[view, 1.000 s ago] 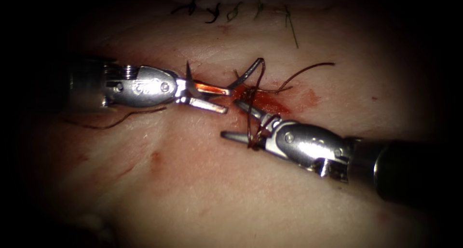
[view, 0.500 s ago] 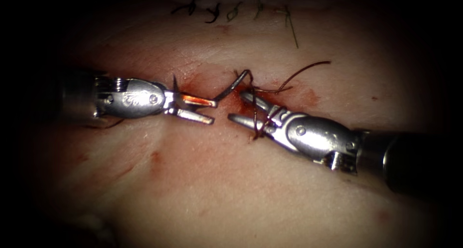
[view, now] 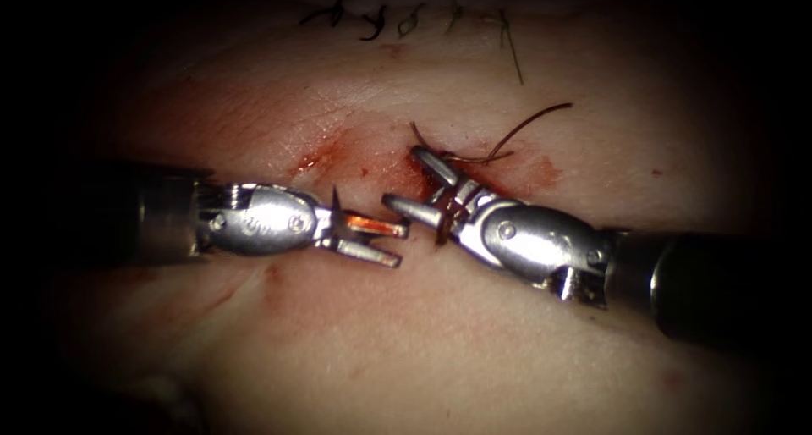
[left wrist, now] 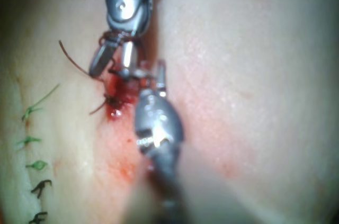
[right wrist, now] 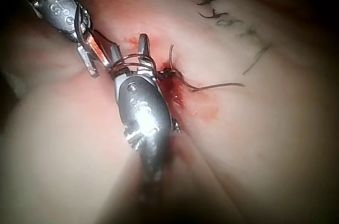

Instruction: Wound Closure

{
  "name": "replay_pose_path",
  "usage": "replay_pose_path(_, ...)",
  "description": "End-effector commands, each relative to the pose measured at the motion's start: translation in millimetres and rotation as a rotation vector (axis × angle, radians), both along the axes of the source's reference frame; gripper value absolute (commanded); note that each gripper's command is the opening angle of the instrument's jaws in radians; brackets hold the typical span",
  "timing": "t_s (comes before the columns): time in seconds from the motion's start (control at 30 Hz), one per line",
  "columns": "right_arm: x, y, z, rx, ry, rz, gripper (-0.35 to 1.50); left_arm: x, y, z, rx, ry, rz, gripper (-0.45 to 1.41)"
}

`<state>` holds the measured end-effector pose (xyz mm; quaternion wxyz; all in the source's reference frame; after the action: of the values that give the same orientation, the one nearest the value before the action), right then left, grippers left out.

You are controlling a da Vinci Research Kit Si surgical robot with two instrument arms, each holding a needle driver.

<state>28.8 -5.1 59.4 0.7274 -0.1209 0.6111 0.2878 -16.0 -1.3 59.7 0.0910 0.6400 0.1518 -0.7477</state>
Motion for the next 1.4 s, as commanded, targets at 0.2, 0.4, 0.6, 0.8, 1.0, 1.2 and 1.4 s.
replay_pose_path(0.2, -0.5, -0.7, 0.2, 0.108, -0.052, 0.167, 1.06, -1.1, -1.5, -0.5, 0.003, -0.009, 0.003, -0.45)
replay_pose_path(0.4, -2.7, -0.3, 0.5, 0.245, -0.077, 0.324, 1.06, -0.7, -0.2, -1.4, 0.013, -0.016, 0.003, -0.45)
replay_pose_path(0.6, -4.3, -0.1, 2.5, 0.375, -0.11, 0.4, 1.1, -0.6, 0.5, -1.8, 0.016, -0.013, -0.006, -0.45)
replay_pose_path(0.8, -4.9, -0.5, 5.1, 0.487, -0.088, 0.445, 1.1, -1.6, 0.7, -1.6, 0.015, -0.007, -0.015, -0.45)
replay_pose_path(1.0, -5.7, -0.2, 6.2, 0.549, -0.092, 0.476, 1.08, -2.3, 0.7, -1.6, 0.016, -0.006, -0.018, -0.45)
replay_pose_path(1.2, -6.3, -0.6, 7.1, 0.587, -0.089, 0.498, 1.05, -2.4, 0.7, -1.6, 0.016, -0.006, -0.019, -0.45)
replay_pose_path(1.4, -8.0, -0.9, 7.8, 0.622, -0.068, 0.531, 1.01, -2.5, 0.9, -1.5, 0.017, -0.006, -0.02, -0.45)
